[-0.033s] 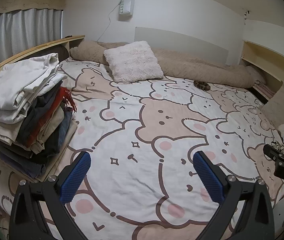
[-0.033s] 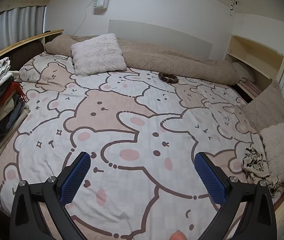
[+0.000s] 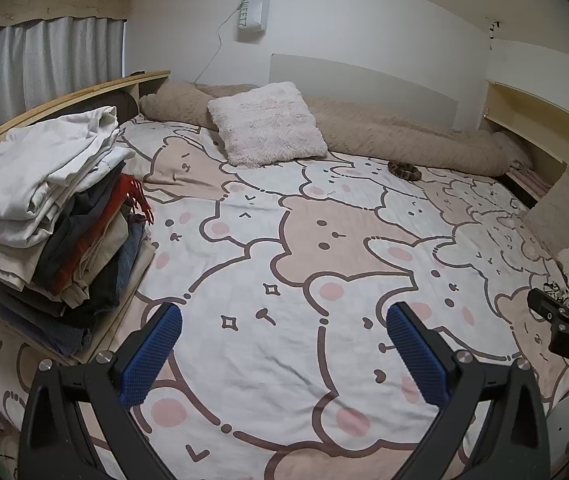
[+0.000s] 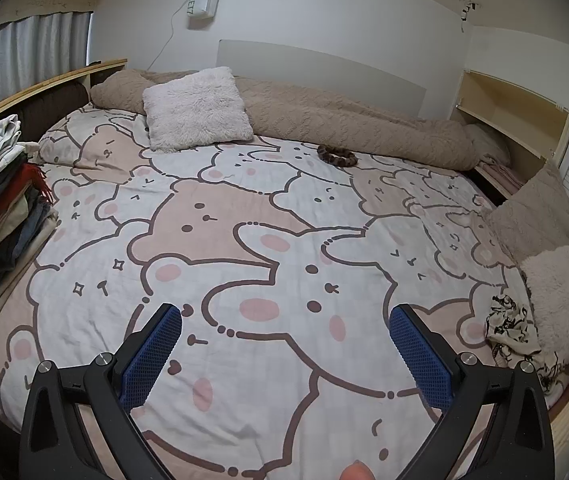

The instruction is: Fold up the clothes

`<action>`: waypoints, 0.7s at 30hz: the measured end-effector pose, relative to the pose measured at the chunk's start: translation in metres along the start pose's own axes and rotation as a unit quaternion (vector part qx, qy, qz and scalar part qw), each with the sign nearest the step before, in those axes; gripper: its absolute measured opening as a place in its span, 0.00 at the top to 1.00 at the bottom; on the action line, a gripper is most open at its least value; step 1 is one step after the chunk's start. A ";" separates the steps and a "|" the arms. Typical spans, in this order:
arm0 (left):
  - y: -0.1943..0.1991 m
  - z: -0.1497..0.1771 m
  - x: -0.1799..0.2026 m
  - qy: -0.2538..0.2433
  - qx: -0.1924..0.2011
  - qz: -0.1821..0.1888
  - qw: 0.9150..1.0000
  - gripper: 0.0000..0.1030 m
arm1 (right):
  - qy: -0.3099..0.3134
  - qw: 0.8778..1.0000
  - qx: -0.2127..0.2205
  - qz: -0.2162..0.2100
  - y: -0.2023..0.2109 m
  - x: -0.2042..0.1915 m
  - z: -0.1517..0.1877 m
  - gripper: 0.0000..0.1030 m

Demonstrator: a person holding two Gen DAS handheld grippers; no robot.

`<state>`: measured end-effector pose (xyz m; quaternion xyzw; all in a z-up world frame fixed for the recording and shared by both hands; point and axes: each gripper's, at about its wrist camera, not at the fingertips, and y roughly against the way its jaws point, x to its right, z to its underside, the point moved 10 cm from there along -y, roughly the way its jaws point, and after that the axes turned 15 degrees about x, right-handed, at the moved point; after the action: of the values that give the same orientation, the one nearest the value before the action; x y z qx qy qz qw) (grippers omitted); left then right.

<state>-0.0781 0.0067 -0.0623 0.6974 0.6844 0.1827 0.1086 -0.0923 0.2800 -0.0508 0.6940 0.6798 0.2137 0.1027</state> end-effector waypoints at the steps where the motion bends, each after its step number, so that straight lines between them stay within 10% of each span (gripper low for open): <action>1: 0.000 0.000 0.000 0.000 0.000 0.000 1.000 0.00 | 0.000 1.000 -0.001 0.000 -0.001 0.001 0.000 0.00; 21: -0.001 -0.001 0.004 -0.009 0.001 0.002 1.000 0.00 | 0.007 1.000 -0.006 0.000 -0.005 0.005 0.002 0.00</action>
<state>-0.0797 0.0106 -0.0617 0.7007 0.6820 0.1761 0.1131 -0.0958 0.2857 -0.0534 0.6917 0.6794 0.2224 0.1025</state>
